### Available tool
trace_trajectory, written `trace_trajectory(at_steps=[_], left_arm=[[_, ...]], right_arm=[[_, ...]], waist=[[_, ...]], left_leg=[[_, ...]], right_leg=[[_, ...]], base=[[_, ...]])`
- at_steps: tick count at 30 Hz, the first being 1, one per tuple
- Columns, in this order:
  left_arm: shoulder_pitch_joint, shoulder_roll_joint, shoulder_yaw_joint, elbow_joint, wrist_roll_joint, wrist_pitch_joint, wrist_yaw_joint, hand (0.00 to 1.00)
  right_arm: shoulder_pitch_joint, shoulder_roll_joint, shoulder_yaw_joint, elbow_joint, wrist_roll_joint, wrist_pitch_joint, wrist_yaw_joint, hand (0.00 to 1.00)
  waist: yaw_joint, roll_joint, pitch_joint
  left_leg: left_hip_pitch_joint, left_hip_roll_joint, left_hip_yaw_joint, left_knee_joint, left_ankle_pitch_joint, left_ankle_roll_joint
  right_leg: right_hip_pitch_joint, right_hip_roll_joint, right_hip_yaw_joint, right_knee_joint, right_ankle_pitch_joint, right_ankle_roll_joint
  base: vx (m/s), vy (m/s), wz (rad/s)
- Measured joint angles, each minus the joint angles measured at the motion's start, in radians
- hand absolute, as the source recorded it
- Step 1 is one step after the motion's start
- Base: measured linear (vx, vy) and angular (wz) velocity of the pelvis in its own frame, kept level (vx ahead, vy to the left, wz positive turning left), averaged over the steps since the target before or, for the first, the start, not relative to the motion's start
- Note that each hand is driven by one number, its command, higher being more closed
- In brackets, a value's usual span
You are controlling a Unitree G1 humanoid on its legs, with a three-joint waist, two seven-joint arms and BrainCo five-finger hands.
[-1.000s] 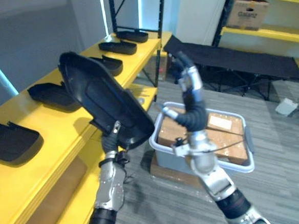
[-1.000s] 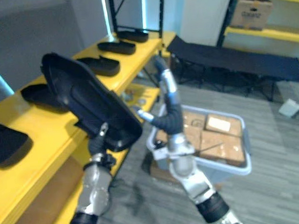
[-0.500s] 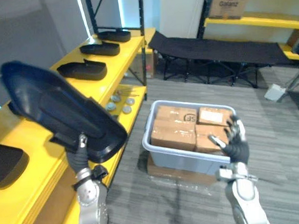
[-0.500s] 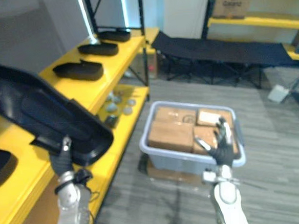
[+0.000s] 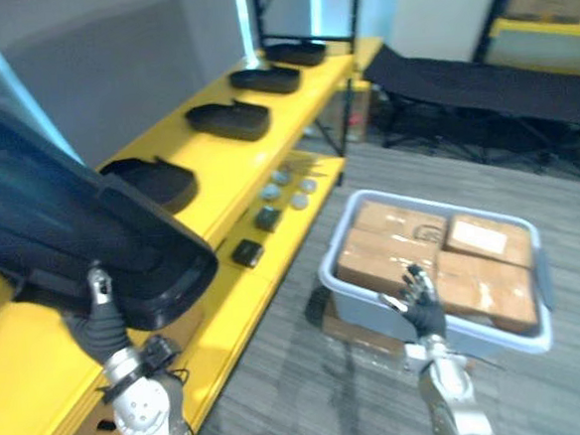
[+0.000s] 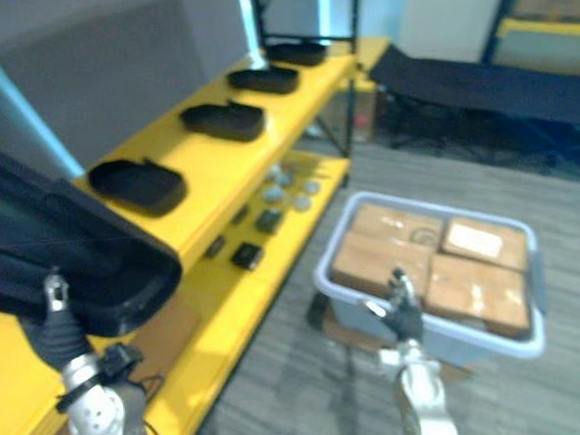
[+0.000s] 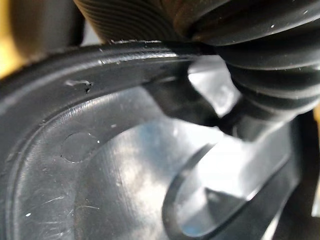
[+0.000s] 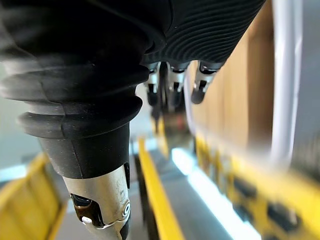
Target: Walk over and take plastic housings, then place them on the shelf
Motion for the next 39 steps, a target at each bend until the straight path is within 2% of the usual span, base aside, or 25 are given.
trace_trajectory(at_steps=[5,7,10,12,14,15,16,17,18,21,23,24,26,27,32,35,39], left_arm=[[0.090,-0.013,0.138,-0.028,-0.003,-0.016,-0.001,1.00],[0.115,-0.030,0.169,-0.029,-0.003,-0.029,-0.006,1.00],[0.148,-0.054,0.174,-0.030,-0.002,-0.039,-0.031,1.00],[0.137,-0.055,0.172,-0.031,-0.004,-0.041,-0.047,1.00],[0.089,-0.054,0.159,-0.036,-0.016,-0.055,-0.085,1.00],[0.081,-0.054,0.156,-0.037,-0.016,-0.062,-0.086,1.00],[0.061,-0.053,0.143,-0.046,-0.016,-0.072,-0.084,1.00],[0.051,-0.049,0.138,-0.061,-0.017,-0.076,-0.076,1.00],[0.045,-0.046,0.138,-0.068,-0.018,-0.079,-0.073,1.00],[0.007,-0.012,0.120,-0.079,0.001,-0.081,-0.067,1.00],[-0.032,0.046,0.079,-0.078,0.003,-0.078,-0.073,1.00],[-0.062,0.083,0.058,-0.073,0.008,-0.077,-0.080,1.00],[-0.076,0.101,0.048,-0.065,0.010,-0.077,-0.083,1.00],[-0.088,0.100,0.040,-0.052,0.018,-0.075,-0.084,1.00],[-0.034,0.063,0.002,-0.051,0.019,-0.074,-0.078,1.00],[0.025,0.030,-0.004,-0.051,0.021,-0.076,-0.077,1.00],[0.051,0.031,0.020,-0.052,0.028,-0.088,-0.077,1.00]], right_arm=[[-0.062,-0.008,0.019,0.000,-0.054,0.000,-0.004,0.00],[-0.082,-0.011,0.031,0.000,-0.053,0.000,0.000,0.00],[-0.091,-0.011,0.054,0.000,-0.044,0.011,0.021,0.00],[-0.089,-0.012,0.058,0.000,-0.044,0.021,0.035,0.00],[-0.052,-0.011,0.056,-0.006,-0.045,0.033,0.037,0.00],[-0.047,-0.012,0.055,-0.006,-0.046,0.033,0.037,0.00],[-0.032,-0.023,0.051,-0.008,-0.064,0.033,0.038,0.00],[-0.023,-0.019,0.053,-0.009,-0.088,0.032,0.043,0.00],[-0.019,-0.014,0.055,-0.014,-0.091,0.030,0.051,0.00],[-0.003,-0.010,0.059,-0.046,-0.085,-0.022,0.088,0.00],[0.023,-0.011,0.049,-0.068,-0.086,-0.065,0.106,0.00],[0.036,-0.012,0.041,-0.078,-0.085,-0.094,0.111,0.00],[0.037,-0.012,0.037,-0.084,-0.085,-0.115,0.121,0.00],[0.029,-0.019,0.035,-0.086,-0.089,-0.130,0.132,0.00],[0.013,-0.044,0.042,-0.087,-0.094,-0.127,0.183,0.00],[0.030,-0.050,0.051,-0.090,-0.092,-0.126,0.213,0.00],[0.033,-0.050,0.061,-0.115,-0.092,-0.128,0.215,0.00]], waist=[[0.062,-0.021,0.007],[0.070,-0.025,0.008],[0.070,-0.020,0.016],[0.061,-0.015,0.045],[0.047,-0.021,0.054],[0.039,-0.021,0.057],[0.033,-0.020,0.072],[0.045,-0.028,0.078],[0.045,-0.033,0.081],[0.033,-0.048,0.101],[0.011,-0.065,0.110],[0.001,-0.074,0.111],[0.000,-0.075,0.111],[-0.002,-0.065,0.117],[-0.002,0.003,0.156],[-0.014,0.009,0.156],[-0.007,0.002,0.155]], left_leg=[[0.002,-0.014,-0.032,-0.001,-0.001,0.003],[0.004,-0.014,-0.030,-0.001,-0.002,0.004],[0.008,-0.015,-0.030,0.010,-0.004,0.008],[-0.003,-0.019,-0.031,0.032,-0.007,0.013],[-0.048,-0.007,0.032,0.052,0.002,0.049],[-0.052,-0.003,0.051,0.057,0.009,0.051],[-0.054,0.002,0.079,0.053,0.031,0.030],[-0.060,-0.005,0.090,0.056,0.032,0.028],[-0.066,-0.010,0.090,0.059,0.033,0.028],[-0.070,-0.029,0.091,0.061,0.033,0.034],[-0.071,-0.047,0.067,0.058,0.042,0.041],[-0.072,-0.053,0.054,0.053,0.048,0.040],[-0.082,-0.054,0.052,0.053,0.057,0.040],[-0.087,-0.047,0.055,0.052,0.071,0.038],[-0.073,0.012,0.068,0.052,0.096,0.030],[-0.041,0.021,0.097,0.028,0.110,0.036],[-0.038,0.010,0.119,0.026,0.106,0.041]], right_leg=[[0.028,-0.007,-0.029,0.000,-0.015,0.009],[0.029,-0.007,-0.027,0.000,-0.016,0.008],[0.041,-0.006,-0.030,0.000,-0.017,0.008],[0.066,-0.007,-0.060,0.001,-0.025,0.004],[0.086,-0.010,-0.128,0.004,-0.044,0.015],[0.090,-0.012,-0.140,0.008,-0.045,0.017],[0.095,-0.023,-0.163,0.028,-0.053,0.024],[0.092,-0.035,-0.162,0.036,-0.053,0.025],[0.090,-0.040,-0.164,0.040,-0.053,0.025],[0.065,-0.080,-0.127,0.117,-0.088,0.001],[0.055,-0.097,-0.037,0.174,-0.142,-0.039],[0.047,-0.103,0.009,0.203,-0.175,-0.045],[0.042,-0.102,0.012,0.208,-0.189,-0.030],[0.044,-0.090,0.013,0.201,-0.192,-0.018],[0.075,-0.021,0.026,0.177,-0.190,-0.010],[0.092,-0.022,0.023,0.191,-0.225,0.020],[0.095,-0.040,0.031,0.192,-0.239,0.034]], base=[[0.00,0.006,0.28],[-0.01,0.003,-0.02],[-0.02,0.001,0.03],[-0.06,-0.008,0.32],[-0.07,-0.009,0.81],[-0.01,0.035,0.91],[0.02,0.088,0.50],[0.03,0.099,0.36],[0.04,0.093,0.09],[0.04,0.084,0.14],[0.03,0.069,0.43],[0.01,0.004,0.43],[-0.02,-0.043,0.25],[-0.03,-0.055,0.17],[-0.09,-0.074,0.02],[-0.11,-0.044,0.10],[-0.03,0.022,0.04]])
